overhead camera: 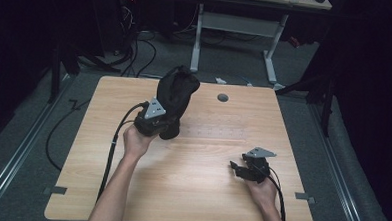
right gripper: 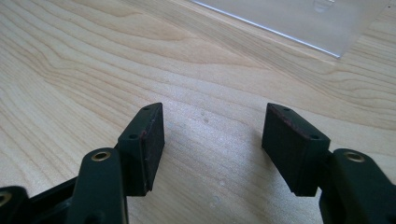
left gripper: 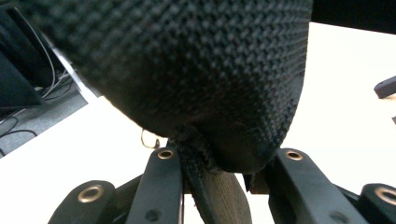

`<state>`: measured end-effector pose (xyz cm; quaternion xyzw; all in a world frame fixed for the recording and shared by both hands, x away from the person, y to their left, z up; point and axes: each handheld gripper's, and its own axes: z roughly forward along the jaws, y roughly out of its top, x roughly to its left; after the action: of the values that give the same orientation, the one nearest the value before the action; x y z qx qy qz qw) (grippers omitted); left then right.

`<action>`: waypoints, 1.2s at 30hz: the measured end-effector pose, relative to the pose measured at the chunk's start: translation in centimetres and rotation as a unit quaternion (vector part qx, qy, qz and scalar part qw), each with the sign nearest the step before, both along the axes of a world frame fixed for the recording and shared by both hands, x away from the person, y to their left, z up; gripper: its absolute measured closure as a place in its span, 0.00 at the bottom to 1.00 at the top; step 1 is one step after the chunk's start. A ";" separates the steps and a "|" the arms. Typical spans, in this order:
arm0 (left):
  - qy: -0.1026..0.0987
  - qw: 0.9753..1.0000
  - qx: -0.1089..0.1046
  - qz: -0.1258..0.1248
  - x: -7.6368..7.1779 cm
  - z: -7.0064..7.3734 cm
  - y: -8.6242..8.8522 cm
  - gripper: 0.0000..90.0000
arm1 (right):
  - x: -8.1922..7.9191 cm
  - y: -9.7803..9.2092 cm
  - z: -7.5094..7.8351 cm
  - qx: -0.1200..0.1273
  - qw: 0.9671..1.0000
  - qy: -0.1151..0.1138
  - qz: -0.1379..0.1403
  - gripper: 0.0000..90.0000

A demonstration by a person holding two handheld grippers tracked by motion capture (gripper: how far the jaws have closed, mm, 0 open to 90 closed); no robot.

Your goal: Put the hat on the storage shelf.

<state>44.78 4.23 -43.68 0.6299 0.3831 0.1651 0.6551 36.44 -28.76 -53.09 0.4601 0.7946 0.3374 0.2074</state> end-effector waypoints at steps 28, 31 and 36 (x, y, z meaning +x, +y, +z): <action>0.099 0.991 -0.081 0.037 -0.1 0.1 2.4 0.28 | 0.0 0.0 0.0 -0.001 1.000 -0.001 0.001 0.44; 0.104 0.990 -0.083 0.040 -0.5 0.0 2.8 0.27 | 0.0 0.0 0.0 -0.001 1.000 -0.001 0.001 0.43; 0.105 0.990 -0.080 0.046 -1.3 -0.3 3.5 0.26 | 0.0 0.0 0.0 0.000 1.000 0.000 0.000 0.44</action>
<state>43.49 7.74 -44.00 0.5708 0.4898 0.0967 0.6518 36.45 -28.76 -53.09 0.4604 0.7945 0.3375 0.2072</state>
